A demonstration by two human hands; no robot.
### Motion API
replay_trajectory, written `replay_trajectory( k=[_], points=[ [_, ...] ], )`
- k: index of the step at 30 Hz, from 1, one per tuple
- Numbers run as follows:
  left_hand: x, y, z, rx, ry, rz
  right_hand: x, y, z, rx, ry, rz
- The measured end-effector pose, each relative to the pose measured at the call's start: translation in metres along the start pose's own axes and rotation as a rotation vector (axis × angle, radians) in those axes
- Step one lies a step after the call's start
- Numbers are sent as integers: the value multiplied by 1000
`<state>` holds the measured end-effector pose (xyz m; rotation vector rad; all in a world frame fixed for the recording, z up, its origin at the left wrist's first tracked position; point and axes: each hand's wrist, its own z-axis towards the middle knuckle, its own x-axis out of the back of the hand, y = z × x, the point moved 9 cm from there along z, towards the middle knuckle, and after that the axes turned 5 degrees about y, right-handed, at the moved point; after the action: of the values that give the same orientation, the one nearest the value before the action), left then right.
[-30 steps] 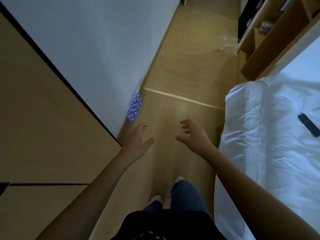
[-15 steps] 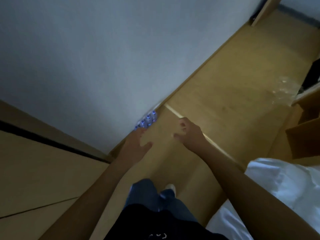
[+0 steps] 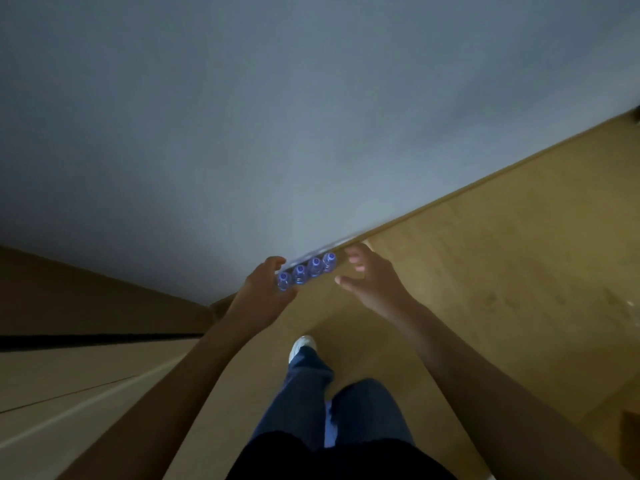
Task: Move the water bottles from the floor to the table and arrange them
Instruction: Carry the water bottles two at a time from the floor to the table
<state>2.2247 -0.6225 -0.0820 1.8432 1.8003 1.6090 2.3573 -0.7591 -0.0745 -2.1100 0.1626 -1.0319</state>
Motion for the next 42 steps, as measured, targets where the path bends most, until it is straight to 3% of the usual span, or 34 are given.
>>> replay_trajectory(
  k=[8,17,27,34,42],
  points=[
    [-18,-8,70,97,99,-48,-2,16,82,89,-148,-94],
    [-86,-98,123,239,247,-73,-79,105,157,101,-315,-150],
    [-182,-254,216,274,244,-42,-229,217,250,133,-348,-139],
    [-241,-372,304,287,327,-68,-348,295,334,221,-275,-122],
    [-310,-457,386,233,233,-68,-437,363,393,310,-243,-215]
  ],
)
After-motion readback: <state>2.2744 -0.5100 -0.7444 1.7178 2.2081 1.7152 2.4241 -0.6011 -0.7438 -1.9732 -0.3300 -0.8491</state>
